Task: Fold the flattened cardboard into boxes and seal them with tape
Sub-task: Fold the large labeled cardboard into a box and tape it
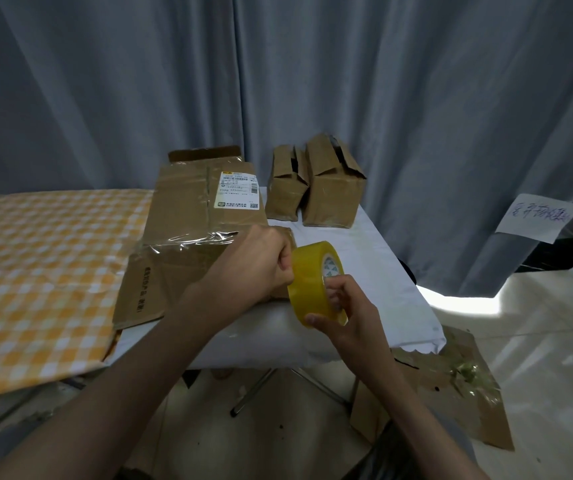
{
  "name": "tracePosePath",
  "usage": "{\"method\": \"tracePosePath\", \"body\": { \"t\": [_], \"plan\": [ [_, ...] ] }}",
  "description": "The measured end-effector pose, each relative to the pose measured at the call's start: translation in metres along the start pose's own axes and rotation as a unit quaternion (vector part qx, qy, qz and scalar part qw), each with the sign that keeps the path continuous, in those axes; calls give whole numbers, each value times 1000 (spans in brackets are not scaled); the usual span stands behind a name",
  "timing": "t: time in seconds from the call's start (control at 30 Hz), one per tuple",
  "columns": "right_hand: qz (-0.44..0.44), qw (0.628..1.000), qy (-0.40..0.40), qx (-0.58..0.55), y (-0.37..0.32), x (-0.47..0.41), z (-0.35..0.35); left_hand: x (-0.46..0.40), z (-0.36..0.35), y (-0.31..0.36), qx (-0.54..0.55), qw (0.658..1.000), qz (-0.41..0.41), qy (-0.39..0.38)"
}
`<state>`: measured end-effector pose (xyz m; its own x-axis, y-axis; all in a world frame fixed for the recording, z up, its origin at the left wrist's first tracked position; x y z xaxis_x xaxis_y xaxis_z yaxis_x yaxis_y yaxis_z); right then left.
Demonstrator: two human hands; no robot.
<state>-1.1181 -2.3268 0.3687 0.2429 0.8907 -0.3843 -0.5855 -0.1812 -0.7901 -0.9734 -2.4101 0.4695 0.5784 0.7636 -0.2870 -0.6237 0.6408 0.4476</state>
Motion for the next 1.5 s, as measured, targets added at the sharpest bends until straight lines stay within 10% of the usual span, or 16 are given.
{"method": "tracePosePath", "body": {
  "t": [0.47, 1.23, 1.5],
  "plan": [
    [-30, 999, -9, -20, 7, -5, 6, 9, -17, 10, 19, 996, -15, -91],
    [-73, 989, -40, -123, -4, -6, 9, 18, -3, 6, 231, 969, -14, 87],
    [-66, 994, 4, -89, -8, -5, 3, 16, -16, 9, 48, 997, -54, 33]
  ]
}}
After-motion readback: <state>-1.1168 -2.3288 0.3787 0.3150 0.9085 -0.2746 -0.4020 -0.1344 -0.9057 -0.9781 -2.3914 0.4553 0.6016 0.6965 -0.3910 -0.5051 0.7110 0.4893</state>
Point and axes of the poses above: each hand's wrist, its own x-axis away from the middle knuckle, its own z-axis out of the back of the hand, y = z × x, the point moved 5 cm from there along -x, towards the middle knuckle, and after that the axes turned 6 degrees about x, right-handed, at the moved point
